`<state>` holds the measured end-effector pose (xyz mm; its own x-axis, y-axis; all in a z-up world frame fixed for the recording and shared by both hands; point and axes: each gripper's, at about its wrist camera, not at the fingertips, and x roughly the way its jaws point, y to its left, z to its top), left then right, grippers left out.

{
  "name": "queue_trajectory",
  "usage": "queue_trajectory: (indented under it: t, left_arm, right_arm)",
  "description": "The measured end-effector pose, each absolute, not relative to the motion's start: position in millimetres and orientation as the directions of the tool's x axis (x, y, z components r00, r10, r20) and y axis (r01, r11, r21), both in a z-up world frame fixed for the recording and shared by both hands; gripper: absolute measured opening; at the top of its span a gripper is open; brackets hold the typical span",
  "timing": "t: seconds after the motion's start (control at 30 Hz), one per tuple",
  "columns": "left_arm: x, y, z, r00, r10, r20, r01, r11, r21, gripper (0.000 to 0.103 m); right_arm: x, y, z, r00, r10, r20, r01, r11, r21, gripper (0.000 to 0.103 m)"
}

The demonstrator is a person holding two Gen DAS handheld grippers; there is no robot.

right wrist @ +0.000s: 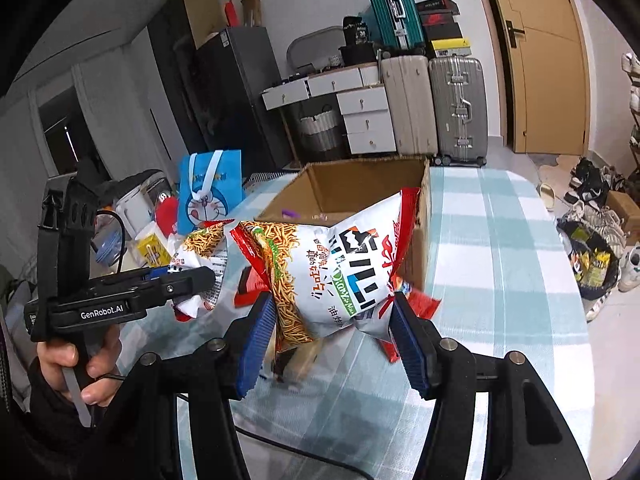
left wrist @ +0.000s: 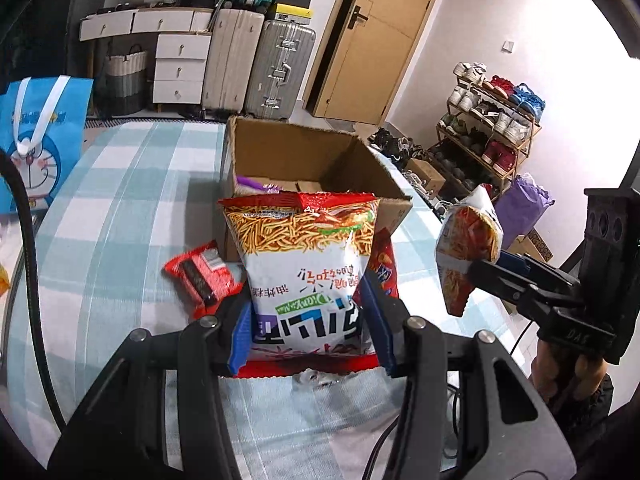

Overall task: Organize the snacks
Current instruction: 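Lift both white noodle-snack bags and carry them over the box, then open both tools to drop the white bags into the box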

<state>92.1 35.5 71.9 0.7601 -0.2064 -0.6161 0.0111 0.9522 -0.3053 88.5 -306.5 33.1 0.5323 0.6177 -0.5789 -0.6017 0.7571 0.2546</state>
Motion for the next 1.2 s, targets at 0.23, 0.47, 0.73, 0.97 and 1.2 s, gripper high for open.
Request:
queue_trajectory:
  t: [0.23,0.47,0.73,0.97,1.2]
  left_arm:
    - [104.1,33.6,90.4,0.771,-0.198,-0.606,0.018,0.957,-0.289,0.046]
    - [129.1,40.5,95.6,0.770,-0.208,-0.603,0.024,0.954,-0.298,0.046]
    - [163.8,45.5,106.6,0.775,-0.210,-0.596,0.031,0.955,-0.296,0.046]
    - [197.6,49.8,109.3,0.771,-0.196,-0.606,0.022,0.959,-0.282,0.046]
    - [225.8,49.0,99.5,0.758,-0.192,-0.623,0.019,0.962,-0.273,0.046]
  right_arm:
    - [98.4,-302.5,44.2,0.544,0.627,-0.557,-0.599,0.756,0.266,0.058]
    - [116.3,-294.2,55.5,0.555,0.623,-0.552,-0.593,0.761,0.263,0.058]
    - [138.4,-284.0,72.3,0.567,0.628,-0.533,-0.586,0.762,0.274,0.059]
    - [162.5,-272.5,69.4,0.558,0.627,-0.543,-0.584,0.762,0.279,0.059]
    - [188.5,-265.5,55.1,0.547,0.619,-0.564,-0.572,0.768,0.287,0.059]
